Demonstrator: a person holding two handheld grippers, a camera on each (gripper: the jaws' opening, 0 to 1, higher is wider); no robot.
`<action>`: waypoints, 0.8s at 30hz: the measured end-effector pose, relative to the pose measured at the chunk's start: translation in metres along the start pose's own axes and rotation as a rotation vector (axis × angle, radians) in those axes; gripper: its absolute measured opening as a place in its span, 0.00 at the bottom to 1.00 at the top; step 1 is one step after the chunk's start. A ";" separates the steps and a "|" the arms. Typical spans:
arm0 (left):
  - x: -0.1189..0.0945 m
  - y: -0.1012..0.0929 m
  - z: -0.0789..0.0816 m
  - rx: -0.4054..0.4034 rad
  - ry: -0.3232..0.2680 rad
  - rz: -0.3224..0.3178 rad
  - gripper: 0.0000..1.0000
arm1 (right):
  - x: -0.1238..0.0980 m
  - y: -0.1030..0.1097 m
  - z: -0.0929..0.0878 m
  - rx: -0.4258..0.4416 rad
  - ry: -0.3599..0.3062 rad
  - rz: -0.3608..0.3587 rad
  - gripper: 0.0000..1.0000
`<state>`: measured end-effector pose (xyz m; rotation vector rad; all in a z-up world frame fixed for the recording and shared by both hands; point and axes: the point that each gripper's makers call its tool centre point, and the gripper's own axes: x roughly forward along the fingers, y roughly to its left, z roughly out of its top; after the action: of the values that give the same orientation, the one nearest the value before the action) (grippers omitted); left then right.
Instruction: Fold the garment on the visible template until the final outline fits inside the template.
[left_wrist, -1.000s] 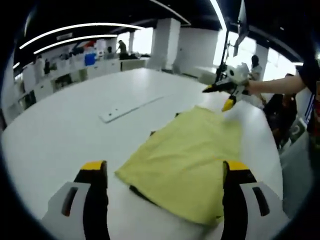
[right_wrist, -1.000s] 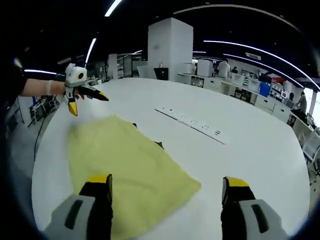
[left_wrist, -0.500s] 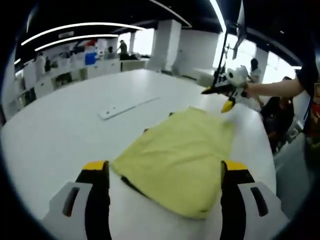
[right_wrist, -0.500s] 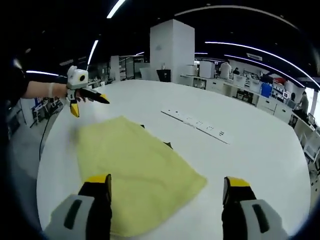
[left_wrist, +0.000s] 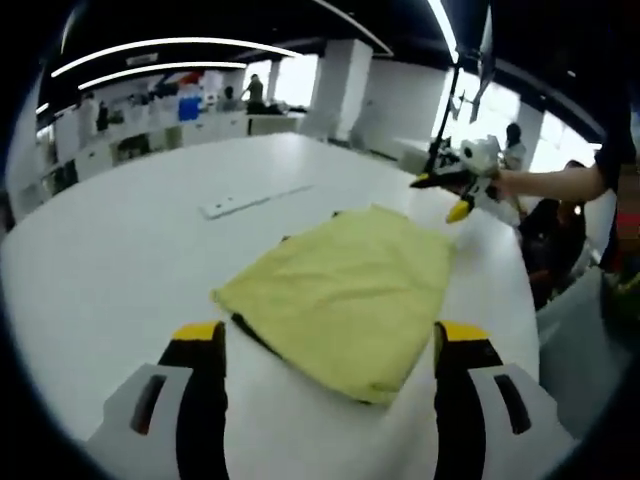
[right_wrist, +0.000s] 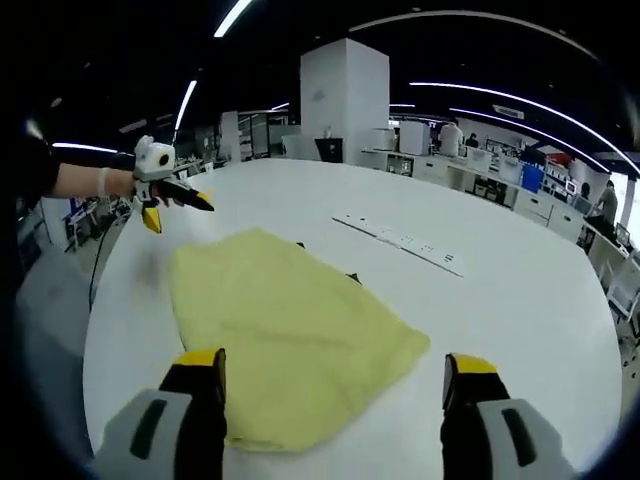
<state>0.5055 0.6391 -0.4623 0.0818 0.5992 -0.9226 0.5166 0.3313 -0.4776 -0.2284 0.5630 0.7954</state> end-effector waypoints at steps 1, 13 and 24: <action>-0.003 0.004 -0.003 -0.003 0.002 -0.001 0.81 | -0.001 0.002 -0.001 -0.001 -0.001 0.001 0.89; -0.009 -0.036 -0.035 -0.056 0.026 -0.013 0.75 | -0.021 0.023 -0.029 0.038 0.016 0.016 0.86; -0.012 -0.061 -0.049 -0.104 0.019 -0.015 0.74 | -0.038 0.033 -0.042 0.074 0.013 0.003 0.83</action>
<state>0.4307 0.6259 -0.4854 -0.0077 0.6655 -0.9045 0.4547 0.3143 -0.4910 -0.1646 0.6043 0.7751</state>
